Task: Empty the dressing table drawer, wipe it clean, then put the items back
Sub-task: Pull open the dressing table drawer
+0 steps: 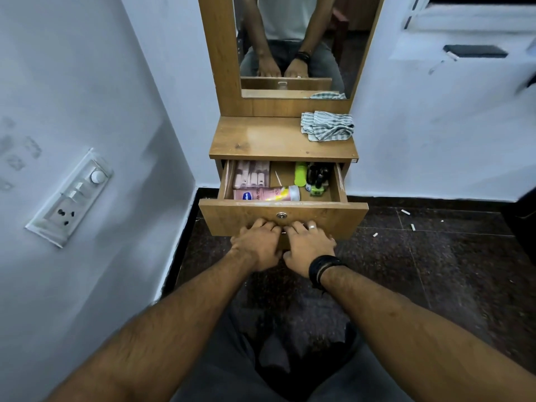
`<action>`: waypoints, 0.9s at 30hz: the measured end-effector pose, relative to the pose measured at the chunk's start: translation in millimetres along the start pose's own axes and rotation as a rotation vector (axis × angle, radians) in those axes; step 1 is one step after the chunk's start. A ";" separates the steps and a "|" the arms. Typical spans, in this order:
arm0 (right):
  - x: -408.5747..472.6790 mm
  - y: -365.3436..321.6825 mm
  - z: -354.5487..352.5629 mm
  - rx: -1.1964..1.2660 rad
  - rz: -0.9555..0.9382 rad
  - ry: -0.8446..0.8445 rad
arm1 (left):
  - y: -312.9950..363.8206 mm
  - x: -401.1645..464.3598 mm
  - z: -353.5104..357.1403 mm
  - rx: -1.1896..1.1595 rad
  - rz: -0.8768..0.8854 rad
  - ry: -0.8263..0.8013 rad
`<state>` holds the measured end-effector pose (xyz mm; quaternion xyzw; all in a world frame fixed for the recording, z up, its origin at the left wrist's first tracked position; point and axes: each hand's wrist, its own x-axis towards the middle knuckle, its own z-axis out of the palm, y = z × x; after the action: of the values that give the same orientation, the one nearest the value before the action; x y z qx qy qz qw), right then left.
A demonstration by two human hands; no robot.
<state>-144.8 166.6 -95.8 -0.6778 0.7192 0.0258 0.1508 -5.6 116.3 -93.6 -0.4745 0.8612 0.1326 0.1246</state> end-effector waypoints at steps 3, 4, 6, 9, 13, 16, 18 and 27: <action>-17.6 -3.2 5.3 -0.001 0.003 0.017 | 8.1 -16.5 3.9 0.016 0.002 0.010; -22.6 -4.3 7.2 -0.001 0.001 0.019 | 10.3 -21.1 4.6 0.026 0.004 0.008; -32.2 -6.1 9.8 -0.008 -0.004 0.019 | 14.0 -29.5 6.3 0.047 0.003 -0.006; -44.3 -7.9 12.1 -0.008 0.001 0.015 | 18.8 -40.5 8.6 0.051 -0.004 -0.017; -60.9 -10.2 16.5 0.015 0.011 0.016 | 23.0 -51.9 16.4 0.030 -0.014 -0.046; -71.0 -11.7 17.8 0.020 0.017 0.023 | 26.1 -58.8 19.7 0.021 -0.025 -0.047; -75.0 -12.7 18.1 0.016 0.012 0.024 | 28.0 -62.6 20.3 0.023 -0.024 -0.049; -83.8 -14.1 22.7 -0.002 0.012 0.015 | 37.1 -76.3 15.6 0.013 -0.045 -0.076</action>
<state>-123.9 252.0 -94.0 -0.6737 0.7243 0.0224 0.1448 3.7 200.6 -78.1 -0.4876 0.8458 0.1422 0.1634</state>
